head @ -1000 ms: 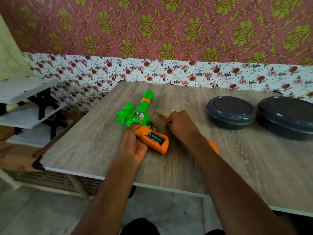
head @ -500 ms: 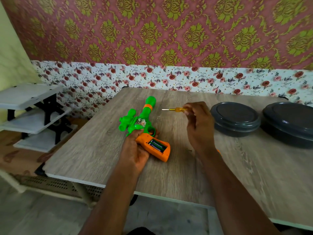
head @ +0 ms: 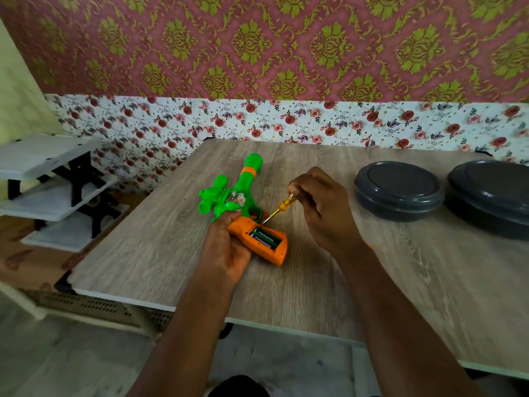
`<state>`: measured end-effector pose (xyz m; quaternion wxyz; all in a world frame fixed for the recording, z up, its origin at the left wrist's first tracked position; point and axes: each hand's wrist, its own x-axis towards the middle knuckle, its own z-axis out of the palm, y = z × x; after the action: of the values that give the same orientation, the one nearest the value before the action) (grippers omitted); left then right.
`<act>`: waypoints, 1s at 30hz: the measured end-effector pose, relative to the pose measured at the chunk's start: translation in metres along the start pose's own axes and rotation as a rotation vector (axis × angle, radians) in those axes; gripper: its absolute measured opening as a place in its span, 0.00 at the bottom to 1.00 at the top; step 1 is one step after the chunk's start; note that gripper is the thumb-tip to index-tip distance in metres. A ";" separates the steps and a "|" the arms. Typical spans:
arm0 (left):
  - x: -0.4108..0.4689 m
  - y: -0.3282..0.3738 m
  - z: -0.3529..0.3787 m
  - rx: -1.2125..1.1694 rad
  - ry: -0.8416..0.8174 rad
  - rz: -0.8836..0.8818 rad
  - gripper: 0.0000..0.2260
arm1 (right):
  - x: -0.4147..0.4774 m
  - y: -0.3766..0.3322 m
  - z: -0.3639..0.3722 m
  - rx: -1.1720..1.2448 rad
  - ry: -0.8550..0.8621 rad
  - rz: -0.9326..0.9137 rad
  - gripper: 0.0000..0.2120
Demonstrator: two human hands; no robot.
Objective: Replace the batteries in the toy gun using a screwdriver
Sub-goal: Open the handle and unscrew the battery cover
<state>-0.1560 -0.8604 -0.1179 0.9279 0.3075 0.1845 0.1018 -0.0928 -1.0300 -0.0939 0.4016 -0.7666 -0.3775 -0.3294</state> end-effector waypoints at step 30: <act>-0.004 0.003 0.002 -0.041 0.009 -0.017 0.18 | -0.006 -0.035 0.007 0.470 0.007 0.370 0.13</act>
<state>-0.1592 -0.8601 -0.1131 0.9340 0.2863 0.1892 0.0990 -0.1239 -1.0122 -0.0889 0.6227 -0.7072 -0.2959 -0.1566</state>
